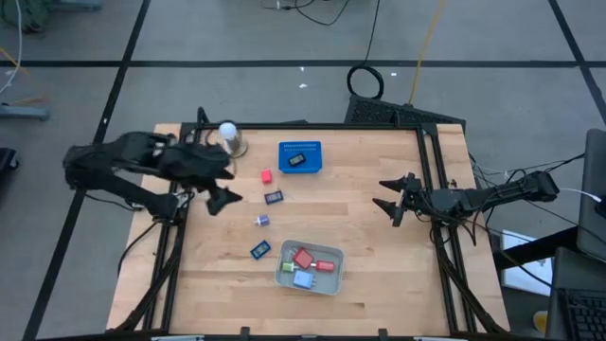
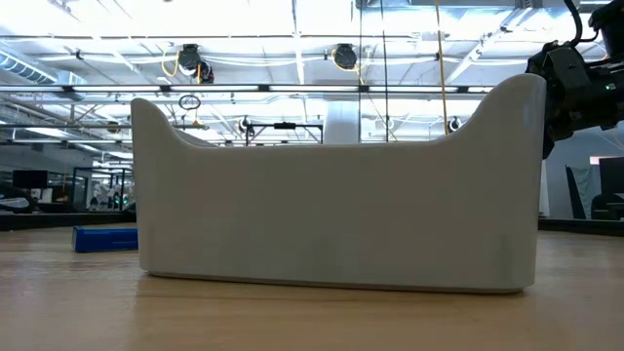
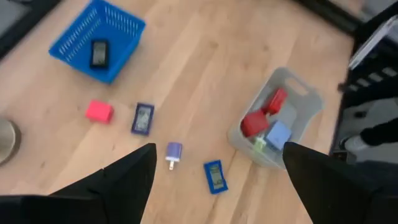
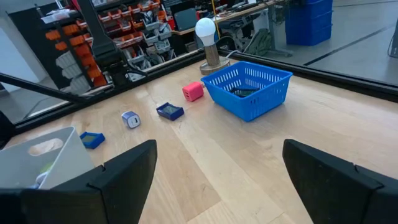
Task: Pick & Place Office items
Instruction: Put the violet digital clock into the blue bin
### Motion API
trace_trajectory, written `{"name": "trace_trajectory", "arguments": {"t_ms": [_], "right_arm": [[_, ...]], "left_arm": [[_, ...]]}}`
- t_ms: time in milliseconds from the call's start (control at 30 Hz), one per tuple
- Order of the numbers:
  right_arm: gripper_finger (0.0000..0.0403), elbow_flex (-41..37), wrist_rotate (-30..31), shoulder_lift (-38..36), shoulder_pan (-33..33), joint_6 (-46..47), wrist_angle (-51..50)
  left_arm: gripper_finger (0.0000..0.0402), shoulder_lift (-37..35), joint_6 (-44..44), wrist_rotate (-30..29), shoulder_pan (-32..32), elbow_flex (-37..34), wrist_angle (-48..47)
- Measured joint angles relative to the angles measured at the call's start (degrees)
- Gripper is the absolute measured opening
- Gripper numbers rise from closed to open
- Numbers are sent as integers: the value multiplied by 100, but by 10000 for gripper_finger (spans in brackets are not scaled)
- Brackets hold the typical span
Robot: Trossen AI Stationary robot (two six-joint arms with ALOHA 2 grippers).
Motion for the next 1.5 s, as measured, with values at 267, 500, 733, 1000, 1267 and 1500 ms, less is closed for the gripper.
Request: {"name": "trace_trajectory", "arguments": {"t_ms": [267,500,733,1000,1267,1500], "right_arm": [[339,0,-2,0,0,37,-10],[339,0,-2,0,0,22,-28],[339,0,-2,-2,0,21,-33],[339,-2,-4,-2,0,17,-46],[339,-2,-2,-2,1,-26,-35],[339,-2,0,-2,2,-98,-28]], "left_arm": [[353,1023,296,-101,618,0,-768],[353,1961,1164,-41,1167,0,-568],[353,2750,1987,296,1398,-2,-51],[353,3103,2376,273,1408,-147,382],[353,3093,2578,411,1685,-731,914],[353,3095,2606,555,1809,-1339,1445]]}}
